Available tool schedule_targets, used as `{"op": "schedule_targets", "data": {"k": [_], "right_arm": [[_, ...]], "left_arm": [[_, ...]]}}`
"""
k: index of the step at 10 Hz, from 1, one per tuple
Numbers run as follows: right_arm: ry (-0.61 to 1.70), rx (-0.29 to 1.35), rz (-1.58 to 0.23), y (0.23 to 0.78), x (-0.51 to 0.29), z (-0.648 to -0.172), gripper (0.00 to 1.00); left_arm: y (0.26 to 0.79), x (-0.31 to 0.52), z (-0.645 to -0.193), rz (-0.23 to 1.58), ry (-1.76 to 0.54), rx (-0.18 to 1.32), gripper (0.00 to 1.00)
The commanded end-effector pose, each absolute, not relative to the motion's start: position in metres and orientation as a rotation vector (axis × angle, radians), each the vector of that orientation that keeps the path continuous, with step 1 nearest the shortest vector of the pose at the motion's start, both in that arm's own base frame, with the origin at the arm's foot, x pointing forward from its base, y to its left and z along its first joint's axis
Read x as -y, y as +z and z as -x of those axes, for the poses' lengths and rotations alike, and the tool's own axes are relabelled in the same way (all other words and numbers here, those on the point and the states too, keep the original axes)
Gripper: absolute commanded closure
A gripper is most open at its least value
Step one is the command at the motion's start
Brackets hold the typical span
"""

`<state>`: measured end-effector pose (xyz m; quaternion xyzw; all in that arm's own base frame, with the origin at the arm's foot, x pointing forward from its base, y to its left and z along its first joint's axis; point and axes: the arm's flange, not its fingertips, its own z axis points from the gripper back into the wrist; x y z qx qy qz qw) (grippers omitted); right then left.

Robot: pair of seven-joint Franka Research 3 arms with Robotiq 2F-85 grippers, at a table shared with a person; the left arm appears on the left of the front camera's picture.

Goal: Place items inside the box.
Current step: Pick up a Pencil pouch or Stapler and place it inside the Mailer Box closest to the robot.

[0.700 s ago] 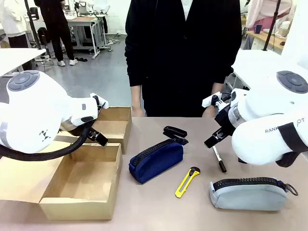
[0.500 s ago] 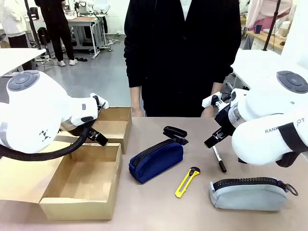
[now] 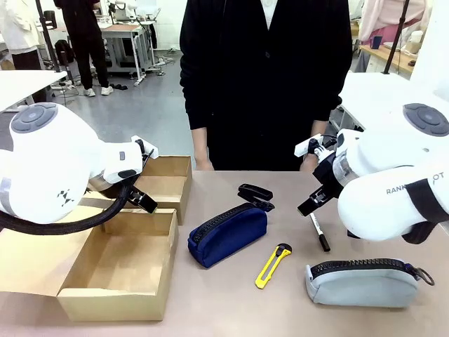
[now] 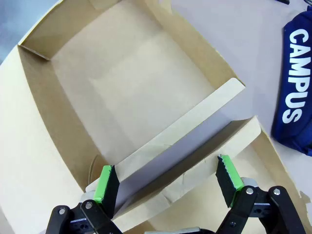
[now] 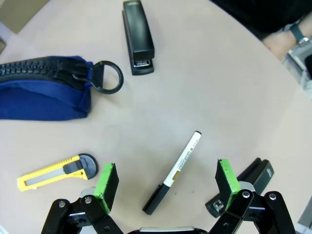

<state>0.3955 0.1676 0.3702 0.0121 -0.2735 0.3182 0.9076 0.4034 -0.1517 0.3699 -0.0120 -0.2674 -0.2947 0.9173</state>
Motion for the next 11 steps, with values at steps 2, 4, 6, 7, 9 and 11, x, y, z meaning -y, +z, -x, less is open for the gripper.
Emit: {"op": "schedule_targets", "data": {"k": [2,4,6,7,9,11], "right_arm": [[0.656,0.565,-0.025,0.37,-0.168,-0.396,0.0],[0.656,0.565,-0.025,0.37,-0.168,-0.396,0.0],[0.656,0.565,-0.025,0.37,-0.168,-0.396,0.0],[0.657,0.565,-0.025,0.37,-0.168,-0.395,0.0],[0.581,0.475,-0.245,0.41,-0.155,-0.391,0.0],[0.41,0.413,-0.496,0.465,-0.119,-0.374,0.0]], "left_arm": [[0.37,0.152,-0.403,0.025,-0.607,0.55,0.0],[0.37,0.152,-0.403,0.025,-0.607,0.55,0.0],[0.37,0.152,-0.403,0.025,-0.607,0.55,0.0],[0.37,0.152,-0.403,0.025,-0.606,0.55,0.0],[0.417,0.14,-0.383,0.184,-0.574,0.552,0.0],[0.472,0.117,-0.351,0.351,-0.393,0.5,0.0]]}}
